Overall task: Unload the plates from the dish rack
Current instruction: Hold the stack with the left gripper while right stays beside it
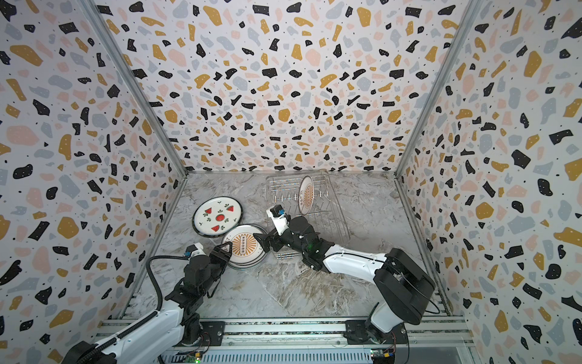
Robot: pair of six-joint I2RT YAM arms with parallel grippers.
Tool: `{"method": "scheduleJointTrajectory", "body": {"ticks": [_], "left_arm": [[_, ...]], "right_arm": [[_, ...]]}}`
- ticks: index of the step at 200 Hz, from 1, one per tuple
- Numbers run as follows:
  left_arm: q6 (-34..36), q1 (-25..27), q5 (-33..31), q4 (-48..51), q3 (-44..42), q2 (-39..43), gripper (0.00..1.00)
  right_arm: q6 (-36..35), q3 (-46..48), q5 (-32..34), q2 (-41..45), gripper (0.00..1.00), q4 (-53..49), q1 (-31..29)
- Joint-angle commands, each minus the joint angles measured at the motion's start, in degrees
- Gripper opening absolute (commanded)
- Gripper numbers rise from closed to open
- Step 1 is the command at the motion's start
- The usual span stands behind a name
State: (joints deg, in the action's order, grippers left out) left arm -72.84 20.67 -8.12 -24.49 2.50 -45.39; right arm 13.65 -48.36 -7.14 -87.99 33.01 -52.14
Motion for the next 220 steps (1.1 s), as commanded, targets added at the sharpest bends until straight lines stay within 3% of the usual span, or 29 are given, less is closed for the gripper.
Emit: {"method": "scheduleJointTrajectory", "body": {"ticks": [1,24,77,112,167,199,220], "left_arm": [[1.1,0.0,-1.4,-1.5,0.6,0.1,0.71],[-2.2,4.1,-5.4,-6.0,-1.3,-0.5,0.71],[0.7,4.1,-7.6,1.8,1.9,3.5,0.75],[0.4,4.1,-7.4,1.7,1.0,3.7,0.76],[1.8,4.2,-8.0,2.9,1.4,2.7,0.87],[2.8,4.1,-10.0,5.1,2.4,3.5,1.0],[3.4,4.1,-10.4,5.8,2.8,4.0,1.0]], "right_arm": [[0.5,0.5,1.0,2.3,0.99,1.3,-0.2],[0.8,1.0,1.7,2.3,0.99,2.4,-0.2],[0.6,2.3,2.9,3.8,0.99,1.8,-0.2],[0.6,3.3,2.8,4.9,0.99,2.3,-0.2],[0.5,3.8,3.2,6.1,0.99,2.1,-0.2],[0.5,3.6,3.4,6.3,0.99,2.1,-0.3],[0.5,3.8,3.9,6.6,0.99,2.3,-0.2]]}}
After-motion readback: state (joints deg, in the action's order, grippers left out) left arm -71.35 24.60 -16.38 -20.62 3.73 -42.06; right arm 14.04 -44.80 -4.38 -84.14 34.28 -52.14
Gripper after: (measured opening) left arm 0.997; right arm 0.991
